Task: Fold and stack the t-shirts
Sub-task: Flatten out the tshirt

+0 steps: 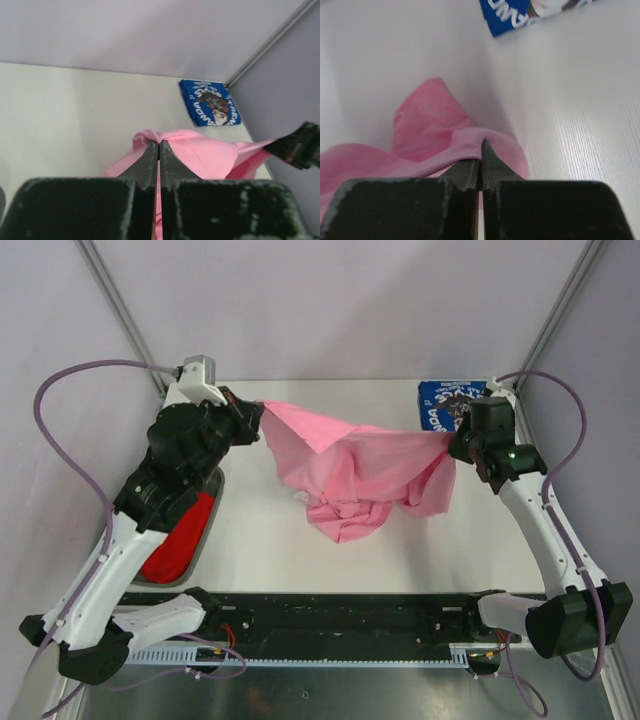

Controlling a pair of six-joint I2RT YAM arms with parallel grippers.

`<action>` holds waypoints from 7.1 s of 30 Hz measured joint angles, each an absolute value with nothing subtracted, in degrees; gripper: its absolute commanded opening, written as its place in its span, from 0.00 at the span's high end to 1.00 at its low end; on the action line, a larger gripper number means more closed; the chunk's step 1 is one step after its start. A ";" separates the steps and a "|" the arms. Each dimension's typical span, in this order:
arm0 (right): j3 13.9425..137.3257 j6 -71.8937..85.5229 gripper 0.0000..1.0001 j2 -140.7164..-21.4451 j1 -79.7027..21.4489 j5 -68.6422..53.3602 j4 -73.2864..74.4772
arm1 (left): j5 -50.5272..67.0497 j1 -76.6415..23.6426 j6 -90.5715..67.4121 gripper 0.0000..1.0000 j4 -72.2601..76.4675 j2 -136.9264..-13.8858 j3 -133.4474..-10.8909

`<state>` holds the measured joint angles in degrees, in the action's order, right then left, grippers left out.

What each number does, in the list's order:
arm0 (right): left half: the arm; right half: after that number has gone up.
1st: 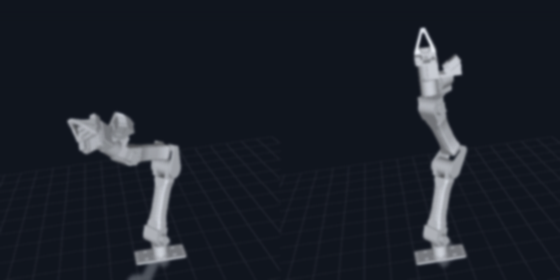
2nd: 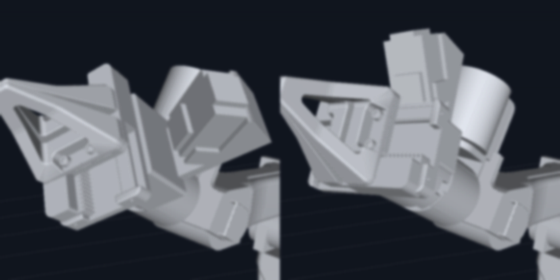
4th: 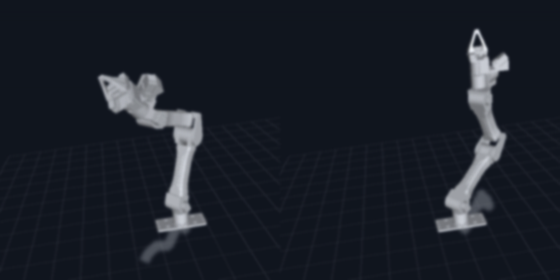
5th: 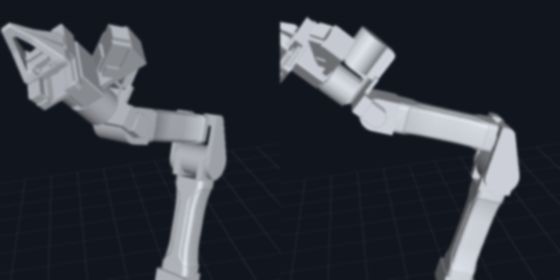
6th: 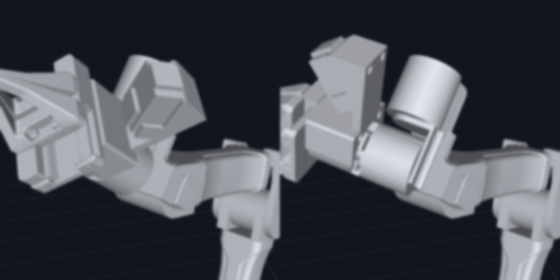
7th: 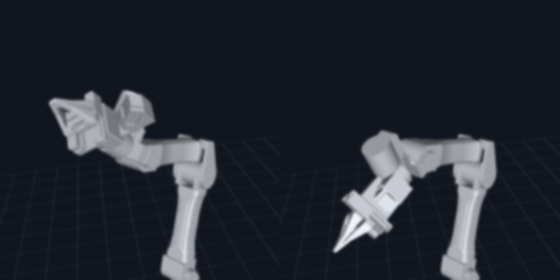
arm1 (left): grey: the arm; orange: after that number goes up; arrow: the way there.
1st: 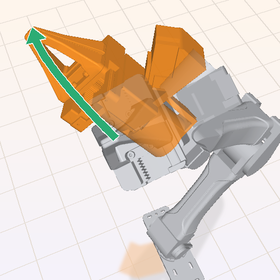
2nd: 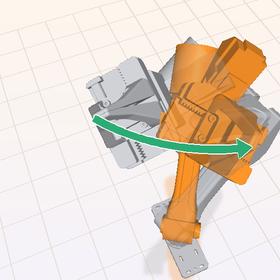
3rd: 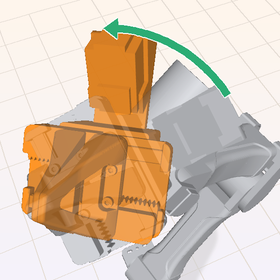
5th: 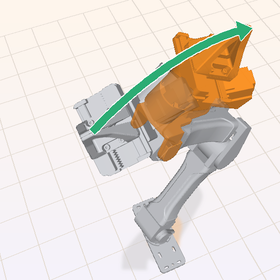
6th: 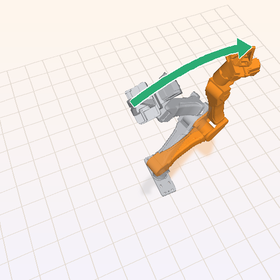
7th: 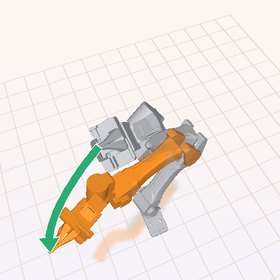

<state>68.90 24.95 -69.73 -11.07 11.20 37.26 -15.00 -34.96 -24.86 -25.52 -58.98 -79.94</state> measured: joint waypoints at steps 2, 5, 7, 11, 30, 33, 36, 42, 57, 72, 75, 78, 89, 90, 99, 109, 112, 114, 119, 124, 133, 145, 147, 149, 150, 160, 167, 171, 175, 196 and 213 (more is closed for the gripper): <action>70.67 24.71 1.00 -69.30 -11.07 10.81 36.56 | -15.44 -34.04 -24.73 1.00 -26.33 -59.48 -80.29; 72.79 24.32 1.00 -69.04 -11.05 9.87 34.81 | -15.90 -32.49 -24.51 1.00 -27.68 -61.98 -80.31; 73.47 24.21 1.00 -69.30 -11.05 9.30 33.65 | -16.10 -31.20 -24.58 1.00 -28.16 -63.66 -80.40; 74.28 23.83 1.00 -72.27 -10.98 8.38 28.91 | -16.38 -27.40 -25.06 1.00 -28.21 -69.87 -84.40; 109.95 16.80 1.00 -82.08 -7.33 4.16 13.08 | -5.76 -17.26 -26.96 1.00 -20.21 -86.04 -129.69; 96.97 17.26 1.00 -72.82 -7.64 2.42 12.23 | -5.69 -16.78 -27.79 1.00 -17.80 -73.67 -113.30; 80.73 19.09 0.71 -65.32 -7.79 0.27 13.89 | -5.78 -16.69 -30.44 1.00 -17.15 -60.38 -90.83; 54.04 23.44 0.38 -65.80 -7.88 -3.01 23.24 | -5.48 -15.88 -36.84 1.00 -19.94 -44.10 -48.38; 41.08 33.10 0.41 -69.01 -4.03 0.67 26.00 | -1.19 -15.77 -42.54 1.00 -24.32 -40.66 -30.04; 43.42 37.93 0.50 -87.77 1.63 1.72 9.96 | 0.47 -15.77 -42.00 1.00 -23.90 -42.44 -31.00; 43.42 38.46 0.53 -87.81 1.63 1.87 9.39 | 0.67 -15.77 -41.98 1.00 -23.90 -42.46 -31.05; 43.42 39.03 0.58 -88.23 1.65 1.89 8.43 | 0.69 -15.77 -41.98 1.00 -23.77 -42.70 -31.31; 44.07 39.97 0.90 -90.43 1.89 2.22 6.70 | 0.69 -15.77 -41.54 1.00 -23.59 -43.48 -31.66; 44.07 40.01 0.95 -90.65 1.89 2.31 6.66 | 0.69 -15.77 -41.52 1.00 -23.62 -43.51 -31.66; 44.82 38.74 1.00 -88.53 2.00 3.77 12.27 | 0.64 -15.77 -41.45 1.00 -25.02 -41.43 -31.66; 44.77 38.65 1.00 -61.91 5.10 4.75 27.59 | 0.45 -15.77 -45.36 1.00 -30.22 -33.34 -30.28; 44.77 39.35 1.00 -58.28 5.65 5.32 31.92 | 1.58 -15.75 -47.33 1.00 -32.12 -30.50 -29.78; 44.77 40.18 1.00 -57.41 6.31 5.76 35.35 | 2.61 -15.77 -48.49 1.00 -33.69 -28.29 -29.65; 44.58 42.50 1.00 -57.30 8.38 7.25 43.24 | 5.58 -15.75 -51.11 1.00 -38.24 -21.56 -28.82; 44.56 45.15 1.00 -56.93 11.11 9.26 49.30 | 8.38 -15.75 -53.76 1.00 -43.31 -18.87 -27.18; 42.76 46.13 0.64 -60.58 13.06 9.74 52.21 | 9.06 -15.75 -56.99 0.54 -54.41 -11.51 -26.48; 47.16 41.28 0.49 -61.23 5.32 6.22 47.31 | 7.20 -16.38 -39.16 0.40 -54.04 -32.10 -47.88; 48.82 41.04 0.49 -61.30 0.12 5.63 44.34 | 7.27 -16.53 -35.92 0.49 -49.95 -41.85 -50.37; 49.78 40.93 0.49 -62.00 -6.24 5.13 40.66 | 6.59 -16.75 -33.61 0.52 -45.84 -52.10 -53.01; 50.13 40.91 0.49 -62.92 -9.37 4.99 39.05 | 6.02 -16.86 -32.23 0.54 -43.66 -59.27 -55.20; 50.48 38.26 0.50 -78.81 -24.32 3.53 28.25 | 2.50 -16.93 -23.86 0.58 -33.58 -104.33 -79.02; 50.48 35.92 0.50 -82.13 -26.63 3.62 24.95 | 1.67 -15.94 -20.86 0.57 -33.58 -115.61 -85.49; 50.48 35.00 0.50 -83.74 -26.96 3.64 24.18 | 1.58 -15.40 -20.38 0.57 -33.56 -117.71 -87.20; 50.48 34.57 0.51 -85.38 -27.29 3.64 23.55 | 1.48 -15.18 -20.38 0.57 -33.50 -118.15 -87.81; 50.48 34.41 0.52 -89.21 -27.99 4.12 23.20 | -3.05 -8.93 -30.15 1.00 -30.35 -108.86 -71.50; 50.48 34.22 0.52 -90.45 -28.45 4.05 23.16 | -4.12 -5.08 -46.50 0.65 -31.75 -79.07 -43.81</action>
